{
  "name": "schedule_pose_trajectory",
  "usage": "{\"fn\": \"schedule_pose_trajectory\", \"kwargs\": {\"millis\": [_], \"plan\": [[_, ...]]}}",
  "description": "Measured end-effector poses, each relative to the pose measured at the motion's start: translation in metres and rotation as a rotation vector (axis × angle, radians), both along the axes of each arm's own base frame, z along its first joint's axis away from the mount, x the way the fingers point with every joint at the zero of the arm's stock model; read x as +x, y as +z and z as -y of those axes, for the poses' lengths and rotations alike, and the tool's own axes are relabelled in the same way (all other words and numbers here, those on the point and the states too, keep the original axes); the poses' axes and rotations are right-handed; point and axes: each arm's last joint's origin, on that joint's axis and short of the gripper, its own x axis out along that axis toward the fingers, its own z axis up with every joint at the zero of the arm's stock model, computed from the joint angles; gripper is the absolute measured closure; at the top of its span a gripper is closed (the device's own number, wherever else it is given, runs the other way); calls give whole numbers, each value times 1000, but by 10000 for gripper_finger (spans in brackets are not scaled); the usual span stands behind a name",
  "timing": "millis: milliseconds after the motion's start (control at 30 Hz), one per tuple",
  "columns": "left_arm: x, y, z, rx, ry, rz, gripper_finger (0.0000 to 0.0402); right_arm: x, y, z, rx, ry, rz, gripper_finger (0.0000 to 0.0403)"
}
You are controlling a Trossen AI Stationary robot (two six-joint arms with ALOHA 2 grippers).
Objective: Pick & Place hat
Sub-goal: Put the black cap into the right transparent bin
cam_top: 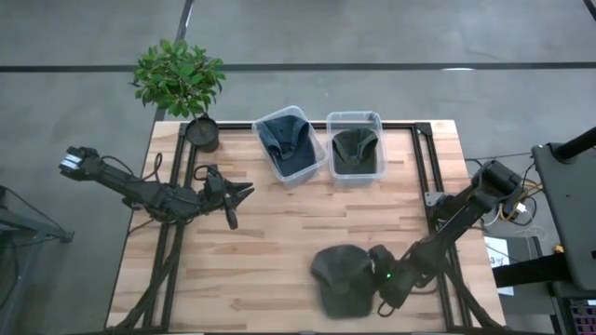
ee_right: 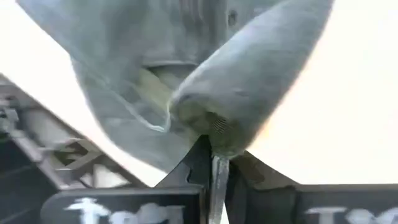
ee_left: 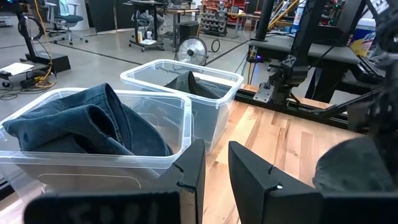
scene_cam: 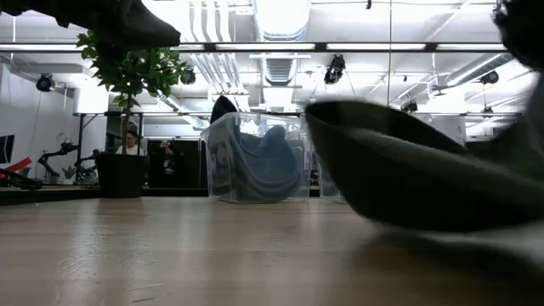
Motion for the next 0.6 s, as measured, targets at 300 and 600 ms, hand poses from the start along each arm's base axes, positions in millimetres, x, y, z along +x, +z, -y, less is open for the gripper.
{"fn": "schedule_pose_trajectory", "kwargs": {"millis": [300,600], "plan": [[0,0,0,0,0,0,338,-15,72,30,-340,76,431,390],[0,0,0,-5,1,2,338,-43,133,61,-575,295,673,391]]}}
